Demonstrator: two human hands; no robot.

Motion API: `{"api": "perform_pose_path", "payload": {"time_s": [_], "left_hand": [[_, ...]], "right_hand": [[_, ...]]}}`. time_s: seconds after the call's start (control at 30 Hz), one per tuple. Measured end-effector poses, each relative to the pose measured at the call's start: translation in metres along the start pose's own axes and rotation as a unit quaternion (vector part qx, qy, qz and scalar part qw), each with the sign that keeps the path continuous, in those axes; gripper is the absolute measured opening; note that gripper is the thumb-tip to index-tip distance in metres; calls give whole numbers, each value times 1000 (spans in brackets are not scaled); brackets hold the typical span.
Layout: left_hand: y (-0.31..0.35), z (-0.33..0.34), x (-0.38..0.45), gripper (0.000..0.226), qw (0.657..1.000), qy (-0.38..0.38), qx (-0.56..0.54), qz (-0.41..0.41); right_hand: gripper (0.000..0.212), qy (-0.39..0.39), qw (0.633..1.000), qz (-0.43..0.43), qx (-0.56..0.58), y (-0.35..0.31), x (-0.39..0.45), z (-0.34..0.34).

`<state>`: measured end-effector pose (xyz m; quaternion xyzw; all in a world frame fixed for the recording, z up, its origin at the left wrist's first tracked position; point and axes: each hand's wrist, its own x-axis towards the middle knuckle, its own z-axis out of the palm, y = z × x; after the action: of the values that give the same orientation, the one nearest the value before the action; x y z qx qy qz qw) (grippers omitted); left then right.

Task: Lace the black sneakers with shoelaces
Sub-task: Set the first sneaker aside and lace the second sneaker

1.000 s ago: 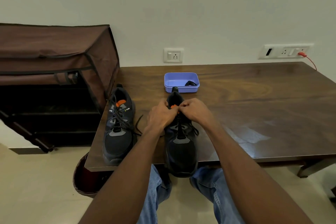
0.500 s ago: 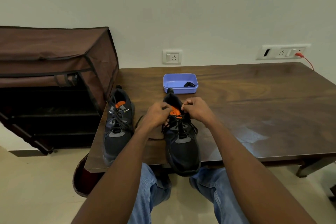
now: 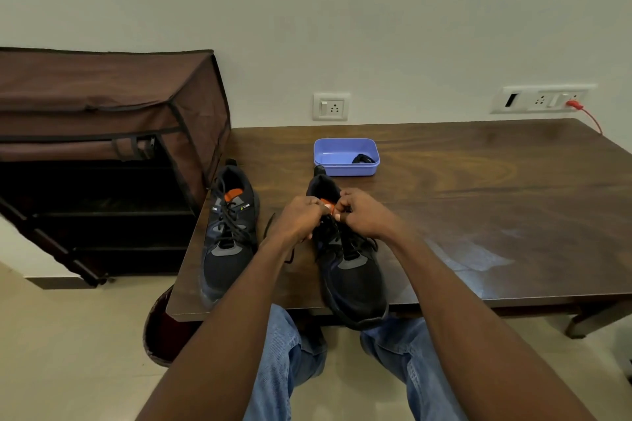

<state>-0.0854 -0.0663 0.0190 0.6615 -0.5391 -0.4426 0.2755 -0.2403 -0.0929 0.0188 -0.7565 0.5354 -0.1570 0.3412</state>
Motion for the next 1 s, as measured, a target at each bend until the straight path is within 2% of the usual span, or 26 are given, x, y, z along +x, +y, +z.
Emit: {"api": "perform_pose_path", "payload": {"time_s": [0.13, 0.27, 0.43, 0.53, 0.63, 0.73, 0.83, 0.9, 1.0], "left_hand": [[1, -1, 0, 17, 1000, -8, 2, 3], [-1, 2, 2, 21, 1000, 12, 19, 18], [-2, 8, 3, 24, 998, 22, 32, 55], [-1, 9, 2, 22, 993, 27, 38, 106], [-2, 12, 4, 13, 977, 41, 134, 159], [-4, 14, 8, 19, 966, 44, 213, 140], [2, 11, 3, 14, 985, 56, 97, 133], [5, 8, 2, 27, 993, 52, -13, 102], [11, 4, -6, 24, 984, 57, -163, 38]], "right_hand": [[20, -11, 1000, 1, -6, -3, -1, 2], [7, 40, 999, 11, 10, 0, -5, -6], [22, 18, 1000, -5, -15, 1, -11, -8], [20, 82, 996, 42, 7, -2, -9, -4], [22, 141, 985, 95, 38, 1, -2, -2], [34, 139, 980, 133, 51, 4, 1, 1], [30, 143, 977, 147, 60, 4, 5, 0], [21, 159, 975, 145, 54, 2, 5, -1], [18, 175, 973, 146, 28, 0, 4, -2]]}}
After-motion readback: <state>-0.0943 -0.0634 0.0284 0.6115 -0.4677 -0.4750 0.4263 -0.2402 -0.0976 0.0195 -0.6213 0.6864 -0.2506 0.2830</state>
